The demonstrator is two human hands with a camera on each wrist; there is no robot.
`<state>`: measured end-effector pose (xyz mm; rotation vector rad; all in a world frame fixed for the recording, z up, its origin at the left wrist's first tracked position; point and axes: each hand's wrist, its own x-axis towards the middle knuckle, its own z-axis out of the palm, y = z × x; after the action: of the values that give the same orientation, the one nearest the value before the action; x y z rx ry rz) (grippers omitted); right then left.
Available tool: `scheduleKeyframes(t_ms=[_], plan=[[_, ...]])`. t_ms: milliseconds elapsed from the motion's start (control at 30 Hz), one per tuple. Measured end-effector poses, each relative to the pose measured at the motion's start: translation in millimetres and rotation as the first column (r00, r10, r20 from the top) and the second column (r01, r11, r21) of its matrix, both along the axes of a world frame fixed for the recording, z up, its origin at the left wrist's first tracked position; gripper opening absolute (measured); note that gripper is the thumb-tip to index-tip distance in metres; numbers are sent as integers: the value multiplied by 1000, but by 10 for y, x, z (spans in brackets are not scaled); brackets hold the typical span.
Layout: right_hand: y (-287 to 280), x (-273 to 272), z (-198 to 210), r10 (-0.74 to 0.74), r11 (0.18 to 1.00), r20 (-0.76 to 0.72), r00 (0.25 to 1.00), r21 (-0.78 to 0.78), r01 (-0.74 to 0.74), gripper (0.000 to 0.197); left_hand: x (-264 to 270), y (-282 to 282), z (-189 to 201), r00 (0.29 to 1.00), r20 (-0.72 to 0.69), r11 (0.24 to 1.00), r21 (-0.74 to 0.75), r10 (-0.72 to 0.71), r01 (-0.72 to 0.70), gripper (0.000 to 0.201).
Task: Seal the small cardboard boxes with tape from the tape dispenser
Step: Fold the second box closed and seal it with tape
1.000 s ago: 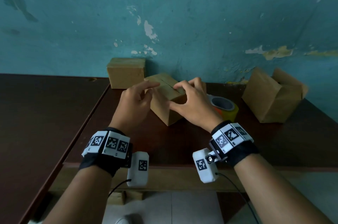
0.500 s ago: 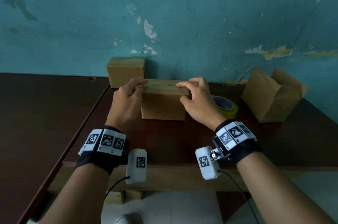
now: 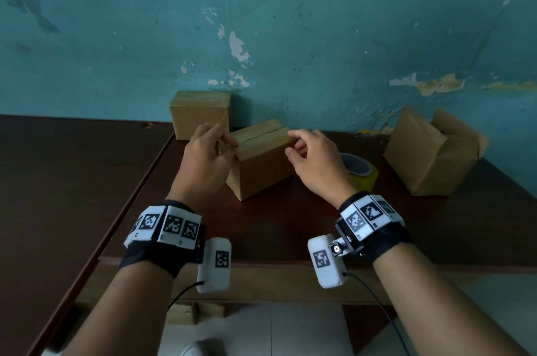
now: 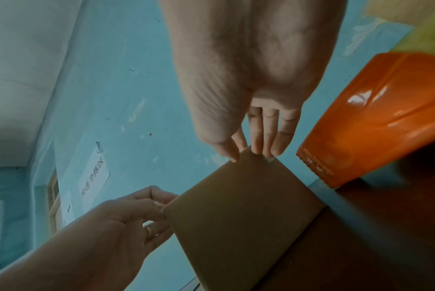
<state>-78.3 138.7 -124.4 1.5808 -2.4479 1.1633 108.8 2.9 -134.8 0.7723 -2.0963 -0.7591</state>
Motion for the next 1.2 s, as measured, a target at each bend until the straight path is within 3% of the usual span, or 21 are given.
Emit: scheduleKeyframes(t_ms=[400, 733, 800, 900, 1067, 1200], plan=[[39, 28, 72, 106, 992, 89, 990, 53, -111, 45, -38, 109, -43, 995, -5, 993, -65, -101, 100, 28], [83, -166, 173, -159, 987, 76, 984, -25, 161, 21, -141, 148, -94, 981, -74, 983, -62, -178, 174, 28], [97, -236, 210, -266, 964, 16, 964, 22, 266, 16, -139, 136, -102, 982, -72, 984, -65, -172, 168, 28], [149, -313, 252, -370, 907, -87, 925, 180, 380, 30, -135, 129, -99, 982, -73, 984, -58, -174, 170, 29], [180, -275, 249, -384, 797, -117, 916, 460, 392, 48, -142, 137, -98, 980, -78, 983, -52, -181, 177, 28], [149, -258, 163, -406, 741, -145, 902, 526, 418, 67, -136, 135, -98, 983, -61, 984, -67, -171, 167, 28]])
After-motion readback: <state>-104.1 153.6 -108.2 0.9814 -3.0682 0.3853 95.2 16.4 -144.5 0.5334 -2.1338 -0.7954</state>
